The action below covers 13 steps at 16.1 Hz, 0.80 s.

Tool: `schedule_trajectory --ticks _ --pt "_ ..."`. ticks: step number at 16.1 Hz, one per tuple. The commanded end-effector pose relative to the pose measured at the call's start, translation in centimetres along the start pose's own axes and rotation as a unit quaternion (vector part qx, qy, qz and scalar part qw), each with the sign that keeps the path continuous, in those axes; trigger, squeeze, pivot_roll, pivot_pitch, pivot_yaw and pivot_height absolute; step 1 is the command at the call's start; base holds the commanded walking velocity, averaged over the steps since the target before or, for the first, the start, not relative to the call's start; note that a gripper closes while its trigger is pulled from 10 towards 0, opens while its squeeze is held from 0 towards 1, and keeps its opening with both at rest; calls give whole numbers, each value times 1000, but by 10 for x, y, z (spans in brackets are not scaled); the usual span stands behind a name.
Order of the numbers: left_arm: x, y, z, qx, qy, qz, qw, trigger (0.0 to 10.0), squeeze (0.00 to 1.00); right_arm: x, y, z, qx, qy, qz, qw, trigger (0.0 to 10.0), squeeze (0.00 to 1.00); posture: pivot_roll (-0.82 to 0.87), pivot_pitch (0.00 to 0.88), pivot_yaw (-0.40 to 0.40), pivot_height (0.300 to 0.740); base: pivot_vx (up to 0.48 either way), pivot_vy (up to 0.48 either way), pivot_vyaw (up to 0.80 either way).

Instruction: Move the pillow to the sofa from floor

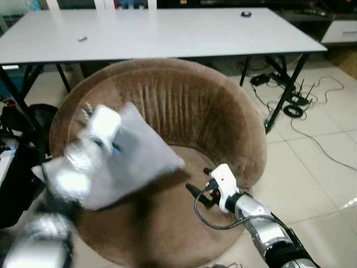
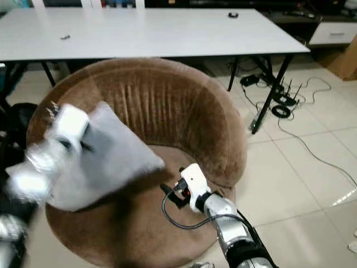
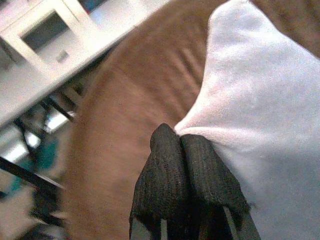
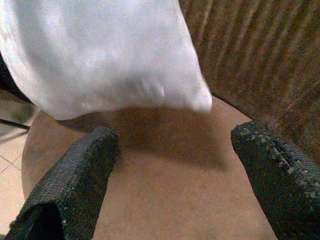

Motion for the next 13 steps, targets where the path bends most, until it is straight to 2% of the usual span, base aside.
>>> schedule_trajectory --ticks 1,3,4,7,8,10,11,12,13 --pt "7 -11 7 -12 14 43 999 10000 0 0 -2 2 -1 4 -4 1000 10000 0 -13 0 21 740 0 0 0" --pt "10 -26 13 -6 7 72 997 10000 0 -2 -6 1 0 8 -3 1000 10000 0 -33 0 42 740 0 0 0" --pt "15 -30 19 -21 -2 128 992 10000 0 -6 -8 -3 -10 15 2 1000 10000 0 -71 0 74 740 0 0 0" --pt "18 -25 25 -50 -12 200 978 10000 0 -13 -13 -12 -20 24 11 999 10000 0 -120 0 115 740 0 0 0" --pt "18 -22 27 -61 -22 239 969 10000 0 -18 -18 -19 -30 29 16 999 10000 0 -163 0 148 740 0 0 0" --pt "20 -22 29 -64 -28 269 961 10000 0 -22 -24 -25 -40 32 21 998 10000 0 -198 0 168 740 0 0 0" --pt "25 -26 32 -61 -38 353 933 10000 0 -34 -42 -33 -63 29 34 997 10000 0 -252 0 194 740 0 0 0" --pt "29 -31 33 -53 -41 379 923 10000 0 -38 -48 -36 -71 26 39 996 10000 0 -269 0 200 740 0 0 0" --pt "31 -34 34 -48 -41 391 918 10000 0 -40 -50 -38 -74 25 41 996 10000 0 -276 0 203 740 0 0 0"
Point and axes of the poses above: a point about 5 cm out from each wrist's last joint towards the gripper, its own z axis pointing out of the wrist towards the gripper, its own x axis along the axis of the wrist's last joint, y = z × x, the point moved 5 cm from there along z, pointing out of the wrist towards the gripper, and after that the axes turned 15 degrees about z, right-handed, at the moved point
